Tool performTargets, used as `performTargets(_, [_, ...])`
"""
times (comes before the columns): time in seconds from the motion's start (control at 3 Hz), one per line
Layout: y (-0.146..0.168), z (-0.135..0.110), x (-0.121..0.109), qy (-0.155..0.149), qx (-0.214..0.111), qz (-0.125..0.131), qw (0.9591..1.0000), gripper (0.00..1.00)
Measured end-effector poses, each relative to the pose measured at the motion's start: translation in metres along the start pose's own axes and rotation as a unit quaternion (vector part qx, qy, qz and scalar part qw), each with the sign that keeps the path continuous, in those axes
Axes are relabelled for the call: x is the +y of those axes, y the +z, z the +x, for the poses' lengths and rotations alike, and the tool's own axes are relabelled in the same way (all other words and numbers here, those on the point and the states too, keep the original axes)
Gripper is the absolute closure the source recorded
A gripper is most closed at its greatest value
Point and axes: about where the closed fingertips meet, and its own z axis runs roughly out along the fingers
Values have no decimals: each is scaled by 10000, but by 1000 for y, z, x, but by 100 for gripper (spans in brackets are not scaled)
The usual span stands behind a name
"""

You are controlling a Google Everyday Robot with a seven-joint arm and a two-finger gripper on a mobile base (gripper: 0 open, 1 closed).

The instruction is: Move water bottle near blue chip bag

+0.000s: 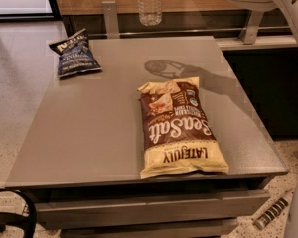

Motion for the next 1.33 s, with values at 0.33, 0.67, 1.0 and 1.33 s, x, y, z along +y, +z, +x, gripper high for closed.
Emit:
performTargets(0.33, [35, 30, 5, 107, 185, -74, 9997, 100])
performTargets(0.67, [64, 53, 13, 221, 207, -118, 9995, 100])
performTargets(1.0, [89, 65, 28, 308, 43, -209, 9993, 100])
performTargets(1.33, [119, 73, 51, 345, -61, -403, 9986, 100])
